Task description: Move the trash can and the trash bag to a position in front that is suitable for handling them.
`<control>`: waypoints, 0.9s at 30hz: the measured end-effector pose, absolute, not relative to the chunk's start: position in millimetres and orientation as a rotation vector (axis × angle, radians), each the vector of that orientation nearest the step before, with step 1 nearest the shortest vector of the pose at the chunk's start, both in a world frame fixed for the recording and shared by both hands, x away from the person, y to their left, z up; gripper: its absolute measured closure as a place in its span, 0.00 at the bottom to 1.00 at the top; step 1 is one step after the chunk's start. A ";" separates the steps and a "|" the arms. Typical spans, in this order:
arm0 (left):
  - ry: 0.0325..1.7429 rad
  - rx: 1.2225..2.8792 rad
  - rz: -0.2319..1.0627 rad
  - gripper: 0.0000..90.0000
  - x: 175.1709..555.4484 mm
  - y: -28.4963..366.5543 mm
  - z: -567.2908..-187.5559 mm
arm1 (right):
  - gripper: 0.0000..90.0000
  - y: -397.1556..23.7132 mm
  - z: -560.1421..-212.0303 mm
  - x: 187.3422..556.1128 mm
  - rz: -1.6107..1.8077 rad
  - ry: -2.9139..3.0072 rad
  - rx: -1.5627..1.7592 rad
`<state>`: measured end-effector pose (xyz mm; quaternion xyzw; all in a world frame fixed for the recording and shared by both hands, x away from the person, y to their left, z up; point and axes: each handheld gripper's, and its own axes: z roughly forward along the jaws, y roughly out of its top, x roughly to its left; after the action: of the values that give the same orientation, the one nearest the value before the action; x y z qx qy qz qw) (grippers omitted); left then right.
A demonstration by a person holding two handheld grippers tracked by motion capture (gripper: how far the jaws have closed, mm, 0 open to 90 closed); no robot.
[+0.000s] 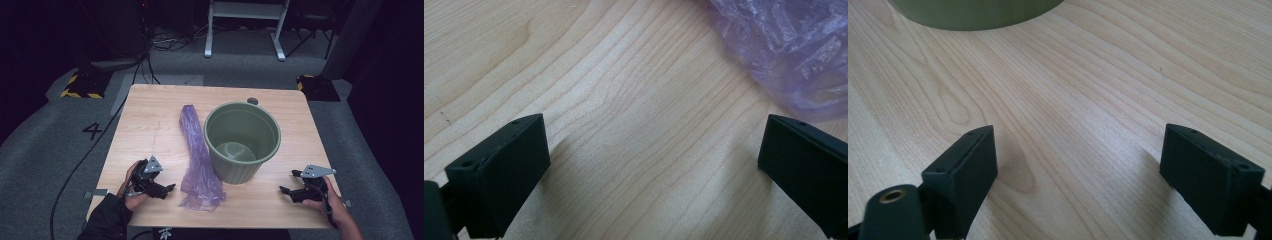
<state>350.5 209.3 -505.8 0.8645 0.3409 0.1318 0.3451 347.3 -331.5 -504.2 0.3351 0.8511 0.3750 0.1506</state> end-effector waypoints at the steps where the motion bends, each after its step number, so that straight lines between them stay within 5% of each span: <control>1: 0.885 2.244 0.342 0.00 350.5 209.3 -505.8 | 0.16 -331.5 -504.2 347.3 1.076 2.445 0.962; 15: 0.855 2.248 0.330 0.03 347.0 202.3 -505.4 | 0.19 -329.1 -490.9 346.0 1.144 2.409 0.927; 16: 0.855 2.237 0.333 0.03 347.1 202.1 -504.3 | 0.19 -329.0 -484.9 345.0 1.173 2.396 0.916; 18: 0.849 2.205 0.321 0.24 346.5 201.6 -501.1 | 0.19 -325.9 -463.9 340.9 1.211 2.334 0.874; 20: 0.846 2.199 0.319 0.16 346.0 200.8 -499.5 | 0.20 -323.6 -446.8 337.7 1.268 2.286 0.847; 27: 0.763 2.130 0.309 0.19 340.1 188.2 -480.5 | 0.20 -305.1 -390.4 324.5 1.311 2.221 0.660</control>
<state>340.1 188.2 -480.5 0.8483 0.3040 0.1231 0.4157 324.5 -305.1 -390.4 0.2408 0.8105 0.4784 0.2373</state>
